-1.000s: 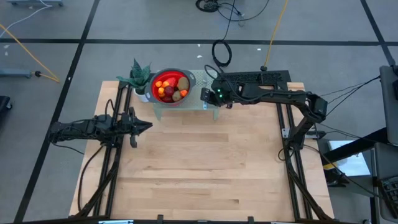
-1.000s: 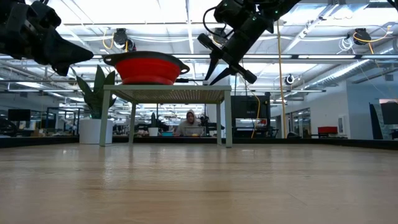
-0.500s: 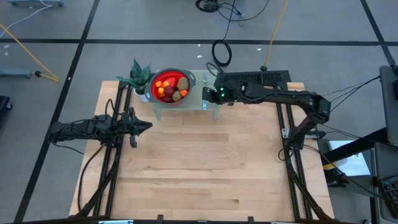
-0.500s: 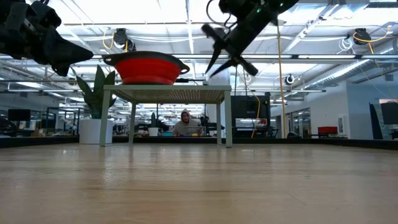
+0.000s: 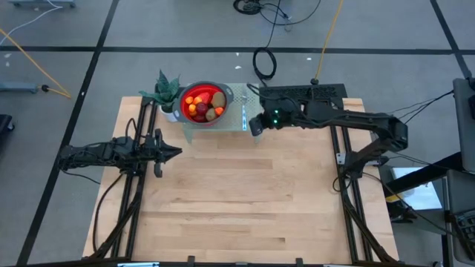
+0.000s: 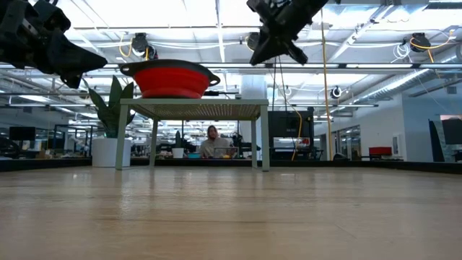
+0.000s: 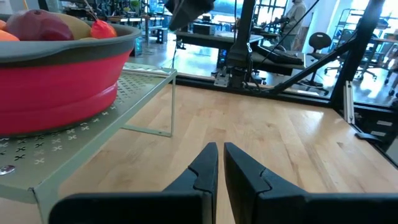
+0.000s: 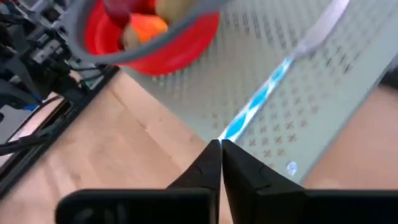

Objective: Pick & Place Fruit
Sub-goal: Return to Home Position

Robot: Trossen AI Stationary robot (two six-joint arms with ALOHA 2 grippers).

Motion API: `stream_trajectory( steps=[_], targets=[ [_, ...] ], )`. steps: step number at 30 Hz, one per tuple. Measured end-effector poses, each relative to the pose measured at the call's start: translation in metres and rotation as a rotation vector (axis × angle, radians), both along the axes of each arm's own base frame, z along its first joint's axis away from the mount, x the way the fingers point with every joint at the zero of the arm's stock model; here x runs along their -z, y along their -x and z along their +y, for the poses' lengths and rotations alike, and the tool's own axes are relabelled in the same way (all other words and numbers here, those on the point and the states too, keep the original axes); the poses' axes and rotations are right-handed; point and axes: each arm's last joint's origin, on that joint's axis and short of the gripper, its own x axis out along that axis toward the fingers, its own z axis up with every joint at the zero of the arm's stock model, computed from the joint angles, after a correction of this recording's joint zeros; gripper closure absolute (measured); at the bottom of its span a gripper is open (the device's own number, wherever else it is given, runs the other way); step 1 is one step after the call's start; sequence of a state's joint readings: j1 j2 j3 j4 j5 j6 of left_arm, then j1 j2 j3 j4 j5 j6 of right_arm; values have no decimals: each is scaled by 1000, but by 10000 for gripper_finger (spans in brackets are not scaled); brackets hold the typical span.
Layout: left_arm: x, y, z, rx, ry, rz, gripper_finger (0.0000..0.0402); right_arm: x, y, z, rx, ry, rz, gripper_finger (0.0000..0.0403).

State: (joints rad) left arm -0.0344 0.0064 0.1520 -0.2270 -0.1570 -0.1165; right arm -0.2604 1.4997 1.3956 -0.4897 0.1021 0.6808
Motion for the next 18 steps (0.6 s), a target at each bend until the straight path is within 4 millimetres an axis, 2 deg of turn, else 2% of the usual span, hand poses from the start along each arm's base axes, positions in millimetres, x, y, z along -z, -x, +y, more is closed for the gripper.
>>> stream_trajectory(
  steps=[12, 16, 18],
  targets=[
    [0, 0, 0, -1, 0, 0, 376, -32, 23, 32, -158, 334, 32, 402],
    [0, 0, 0, -1, 1, -1, 387, -35, 39, 46, -170, 407, 16, 402],
    [0, 0, 0, -1, 1, 1, 397, -31, 49, 53, -187, 409, 11, 402]
  ],
)
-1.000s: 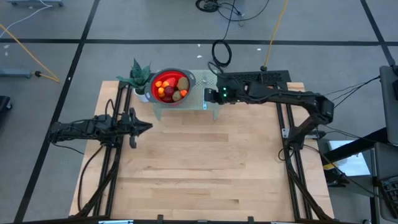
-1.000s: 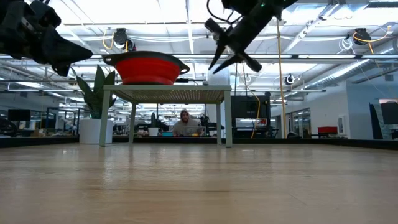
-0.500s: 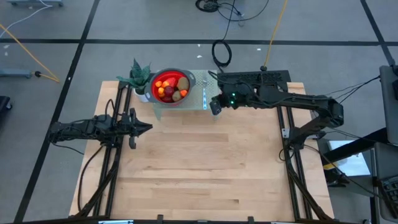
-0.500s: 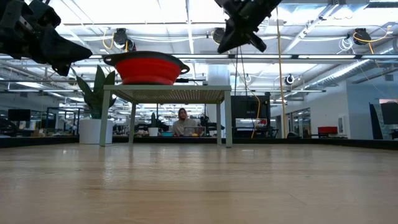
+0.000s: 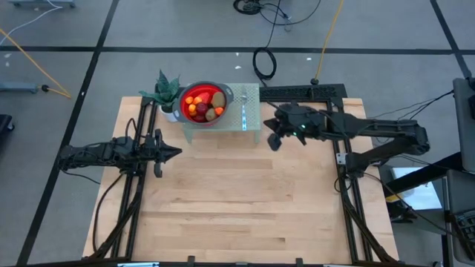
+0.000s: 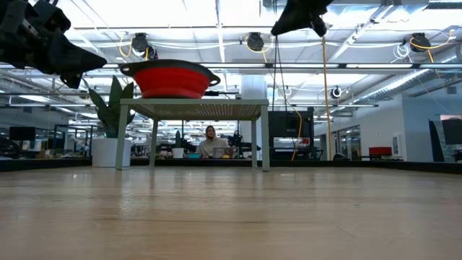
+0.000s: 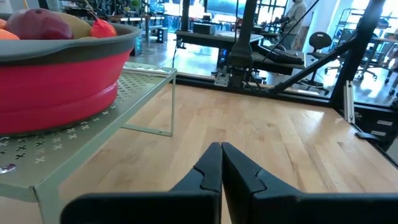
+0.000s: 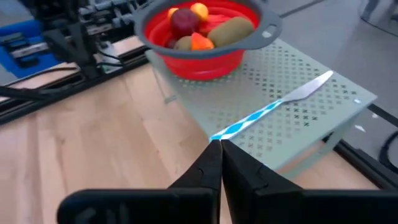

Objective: Pick & Place Fruit
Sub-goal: Return to Home Position

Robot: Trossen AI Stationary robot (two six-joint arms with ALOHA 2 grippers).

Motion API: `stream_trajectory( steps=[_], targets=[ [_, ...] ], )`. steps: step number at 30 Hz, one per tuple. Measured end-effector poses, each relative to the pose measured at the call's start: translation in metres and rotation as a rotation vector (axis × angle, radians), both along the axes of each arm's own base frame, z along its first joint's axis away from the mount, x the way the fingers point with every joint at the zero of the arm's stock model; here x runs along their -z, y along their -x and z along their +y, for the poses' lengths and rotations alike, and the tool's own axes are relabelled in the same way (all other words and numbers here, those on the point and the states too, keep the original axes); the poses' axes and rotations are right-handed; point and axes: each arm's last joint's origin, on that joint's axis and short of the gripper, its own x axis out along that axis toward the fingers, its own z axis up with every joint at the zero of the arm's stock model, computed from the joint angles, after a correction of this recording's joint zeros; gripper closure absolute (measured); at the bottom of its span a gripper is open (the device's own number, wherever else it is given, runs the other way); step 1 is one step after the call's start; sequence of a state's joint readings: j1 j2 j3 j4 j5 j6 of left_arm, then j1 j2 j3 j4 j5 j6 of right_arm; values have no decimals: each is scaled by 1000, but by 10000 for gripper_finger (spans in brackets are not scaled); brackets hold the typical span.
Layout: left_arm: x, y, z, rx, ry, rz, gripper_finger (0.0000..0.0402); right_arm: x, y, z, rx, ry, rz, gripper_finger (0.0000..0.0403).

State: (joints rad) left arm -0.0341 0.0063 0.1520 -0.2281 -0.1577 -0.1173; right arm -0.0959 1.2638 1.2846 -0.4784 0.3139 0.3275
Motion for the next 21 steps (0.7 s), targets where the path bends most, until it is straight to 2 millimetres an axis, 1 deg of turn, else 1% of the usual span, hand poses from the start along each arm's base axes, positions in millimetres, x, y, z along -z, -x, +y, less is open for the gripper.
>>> stream_trajectory(
  steps=[6, 10, 12, 14, 17, 21],
  targets=[
    [0, 0, 0, 0, -6, 2, 384, 15, 33, 17, -82, 27, -79, 402],
    [0, 0, 0, 0, -6, 3, 393, 29, 59, 26, -175, 2, -123, 402],
    [0, 0, 0, 0, -4, 3, 399, 37, 73, 28, -223, -8, -128, 402],
    [0, 0, 0, 0, -4, 4, 396, 46, 87, 29, -264, -3, -133, 401],
    [1, 0, 0, -6, -5, 7, 393, 59, 105, 29, -272, 3, -144, 402],
    [1, 0, 1, -42, 6, 5, 400, 73, 125, 29, -276, 12, -176, 401]
  ],
)
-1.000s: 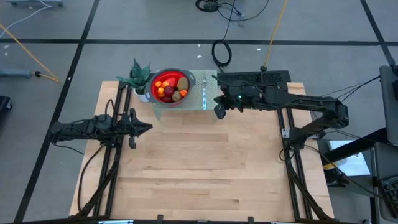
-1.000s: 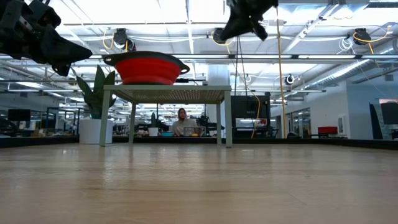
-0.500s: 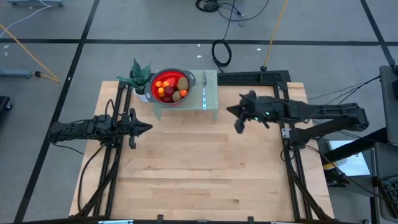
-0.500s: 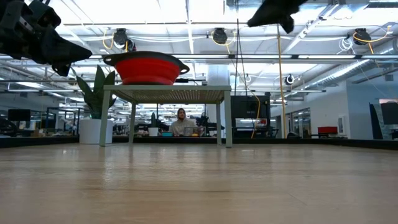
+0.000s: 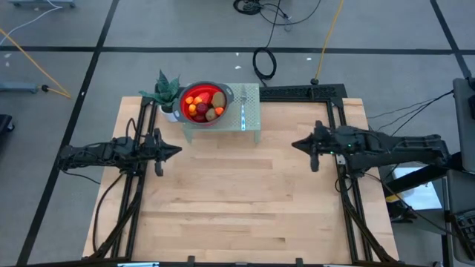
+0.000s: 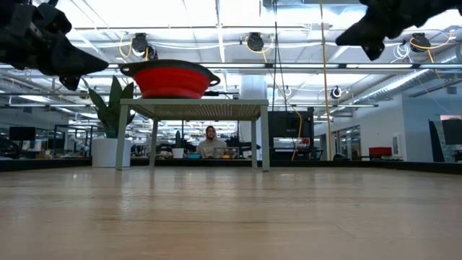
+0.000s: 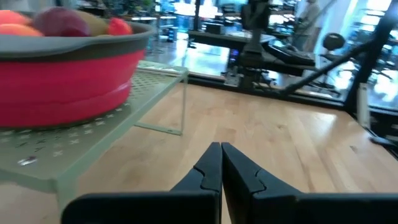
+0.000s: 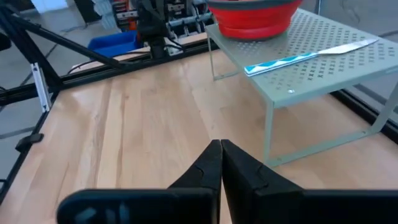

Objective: Pick & Place Fruit
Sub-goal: Return to Home Position

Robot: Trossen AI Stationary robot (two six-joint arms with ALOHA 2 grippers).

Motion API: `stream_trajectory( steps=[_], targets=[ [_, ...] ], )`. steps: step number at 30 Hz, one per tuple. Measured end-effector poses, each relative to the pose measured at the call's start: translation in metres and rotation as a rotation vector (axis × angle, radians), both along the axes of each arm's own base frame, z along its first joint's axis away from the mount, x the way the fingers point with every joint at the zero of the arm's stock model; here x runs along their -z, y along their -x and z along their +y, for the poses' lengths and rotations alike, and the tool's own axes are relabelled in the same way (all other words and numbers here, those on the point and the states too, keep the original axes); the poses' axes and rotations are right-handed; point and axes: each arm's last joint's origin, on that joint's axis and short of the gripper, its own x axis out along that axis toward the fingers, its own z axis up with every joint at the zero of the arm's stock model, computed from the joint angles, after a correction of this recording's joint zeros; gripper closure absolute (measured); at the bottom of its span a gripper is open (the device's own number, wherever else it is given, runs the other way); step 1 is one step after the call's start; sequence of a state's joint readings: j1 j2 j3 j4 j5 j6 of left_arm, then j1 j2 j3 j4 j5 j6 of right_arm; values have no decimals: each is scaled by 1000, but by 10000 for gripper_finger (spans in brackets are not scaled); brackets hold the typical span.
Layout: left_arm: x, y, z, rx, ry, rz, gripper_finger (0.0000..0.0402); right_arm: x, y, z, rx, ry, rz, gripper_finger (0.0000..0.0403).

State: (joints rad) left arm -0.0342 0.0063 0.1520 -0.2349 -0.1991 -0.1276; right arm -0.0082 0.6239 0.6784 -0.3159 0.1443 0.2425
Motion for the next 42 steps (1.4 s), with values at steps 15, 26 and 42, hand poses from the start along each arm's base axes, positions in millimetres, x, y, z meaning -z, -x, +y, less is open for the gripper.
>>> stream_trajectory(
  steps=[15, 26, 42],
  targets=[
    [0, 1, 3, -114, -111, 23, 388, 29, 36, 5, -204, 146, -225, 401],
    [0, 1, 3, -108, -184, 40, 380, 58, 47, 3, -126, 177, -340, 401],
    [3, 1, 4, -98, -262, 86, 376, 96, 54, 0, -4, 106, -244, 401]
  ],
)
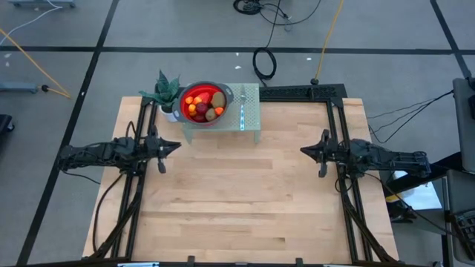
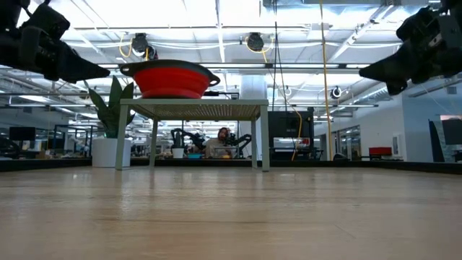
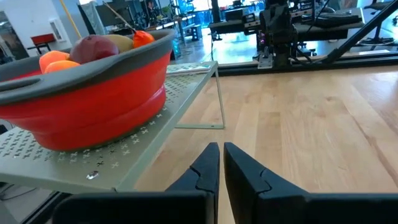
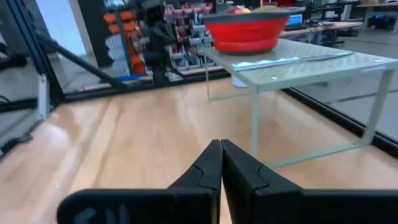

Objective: Pick & Place Fruit
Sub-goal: Return to Home Position

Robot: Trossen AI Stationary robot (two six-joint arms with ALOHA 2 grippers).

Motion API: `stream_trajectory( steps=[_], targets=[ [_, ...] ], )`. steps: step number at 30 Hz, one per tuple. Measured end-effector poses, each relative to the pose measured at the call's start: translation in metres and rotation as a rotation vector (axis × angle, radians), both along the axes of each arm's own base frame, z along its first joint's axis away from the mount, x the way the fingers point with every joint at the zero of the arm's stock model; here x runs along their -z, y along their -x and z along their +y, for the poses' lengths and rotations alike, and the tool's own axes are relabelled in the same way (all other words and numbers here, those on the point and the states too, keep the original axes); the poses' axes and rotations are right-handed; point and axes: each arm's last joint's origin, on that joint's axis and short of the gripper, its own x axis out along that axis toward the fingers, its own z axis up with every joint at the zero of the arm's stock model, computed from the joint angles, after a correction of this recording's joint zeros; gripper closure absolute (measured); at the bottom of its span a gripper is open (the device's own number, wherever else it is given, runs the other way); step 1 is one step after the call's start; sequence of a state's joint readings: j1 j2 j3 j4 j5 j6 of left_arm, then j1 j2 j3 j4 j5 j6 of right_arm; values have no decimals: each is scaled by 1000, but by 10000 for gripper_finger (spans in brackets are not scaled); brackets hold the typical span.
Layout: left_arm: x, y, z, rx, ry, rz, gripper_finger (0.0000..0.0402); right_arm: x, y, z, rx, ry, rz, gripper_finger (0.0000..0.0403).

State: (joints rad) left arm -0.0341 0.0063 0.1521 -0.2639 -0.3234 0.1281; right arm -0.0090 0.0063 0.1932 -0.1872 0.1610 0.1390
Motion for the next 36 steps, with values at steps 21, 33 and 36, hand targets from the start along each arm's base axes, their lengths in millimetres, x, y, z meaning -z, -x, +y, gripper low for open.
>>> stream_trajectory(
  steps=[21, 33, 36],
  targets=[
    [0, 0, 0, 8, -3, 0, 376, 21, -7, -2, 44, 81, -8, 401],
    [0, 0, 0, 1, 56, -17, 376, 21, -8, -1, 43, 75, -7, 401],
    [0, 0, 0, 1, 54, -16, 376, 21, -8, -1, 43, 75, -6, 401]
  ],
)
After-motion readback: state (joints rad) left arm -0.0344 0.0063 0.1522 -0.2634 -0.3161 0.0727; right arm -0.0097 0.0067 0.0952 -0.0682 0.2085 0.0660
